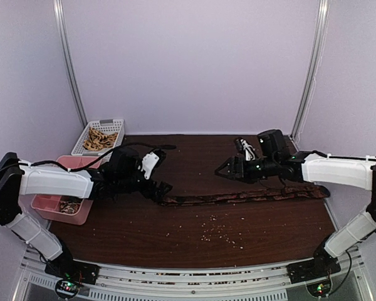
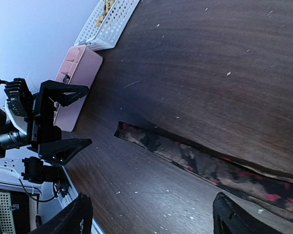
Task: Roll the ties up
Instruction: Adjust the tie at the center of the board, then roll the tie at the center of the board.
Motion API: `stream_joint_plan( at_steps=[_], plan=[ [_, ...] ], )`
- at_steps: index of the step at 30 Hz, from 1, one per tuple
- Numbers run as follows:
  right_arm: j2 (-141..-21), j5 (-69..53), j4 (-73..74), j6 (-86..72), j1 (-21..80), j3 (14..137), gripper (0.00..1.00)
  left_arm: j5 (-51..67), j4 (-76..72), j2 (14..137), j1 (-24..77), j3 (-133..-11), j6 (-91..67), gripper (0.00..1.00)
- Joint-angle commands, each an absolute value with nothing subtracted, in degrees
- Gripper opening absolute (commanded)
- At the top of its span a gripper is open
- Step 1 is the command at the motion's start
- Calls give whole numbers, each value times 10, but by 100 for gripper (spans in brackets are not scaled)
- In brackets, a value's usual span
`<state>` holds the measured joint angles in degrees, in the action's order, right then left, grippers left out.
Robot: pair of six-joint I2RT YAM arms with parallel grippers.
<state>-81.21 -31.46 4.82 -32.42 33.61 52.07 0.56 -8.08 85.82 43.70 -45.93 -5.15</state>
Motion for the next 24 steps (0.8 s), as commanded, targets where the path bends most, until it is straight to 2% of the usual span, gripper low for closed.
stream_joint_plan(
  at_steps=[1, 4, 10, 16, 21, 24],
  plan=[
    [-906, -323, 1, -357, 398, 585, 84, -33, -80, 854, 440, -462, -52, 98],
    [-965, -326, 1, -365, 423, 623, 81, 61, -54, 858, 419, -468, -46, 98],
    [-1031, -330, -21, -396, 429, 643, 73, 62, -91, 843, 417, -439, -28, 98],
    [-1074, -334, -55, -427, 433, 627, 71, 29, -107, 829, 417, -441, -32, 98],
    [-1091, -309, -51, -425, 422, 620, 71, -61, -149, 811, 417, -423, -86, 98],
    [-1097, -298, -45, -421, 414, 615, 71, -73, -153, 806, 417, -418, -90, 98]
  ],
)
